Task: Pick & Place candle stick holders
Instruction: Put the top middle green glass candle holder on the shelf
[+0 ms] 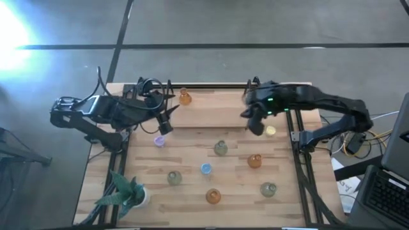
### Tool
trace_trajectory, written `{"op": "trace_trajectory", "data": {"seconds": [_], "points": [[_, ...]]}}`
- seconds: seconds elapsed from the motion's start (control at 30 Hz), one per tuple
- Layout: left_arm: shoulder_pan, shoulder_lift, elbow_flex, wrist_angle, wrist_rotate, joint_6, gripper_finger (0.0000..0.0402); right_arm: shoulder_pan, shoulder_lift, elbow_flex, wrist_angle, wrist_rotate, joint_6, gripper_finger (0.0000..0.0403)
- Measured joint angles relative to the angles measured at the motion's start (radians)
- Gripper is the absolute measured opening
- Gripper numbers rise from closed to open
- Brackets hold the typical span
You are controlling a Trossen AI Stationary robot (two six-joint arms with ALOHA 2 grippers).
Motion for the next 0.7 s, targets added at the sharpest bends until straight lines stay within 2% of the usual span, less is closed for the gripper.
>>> {"op": "trace_trajectory", "data": {"seconds": [0.33, 0.7], "points": [[0.000, -0.011, 0.000, 0.002, -0.035, 0.002, 0.0172, -0.001, 0.251, 0.060, -0.002, -0.039, -0.102, 0.0018], [0.000, -0.015, 0.000, 0.001, -0.085, 0.034, 0.0172, -0.001, 0.418, 0.110, -0.018, -0.100, -0.120, 0.0134]]}}
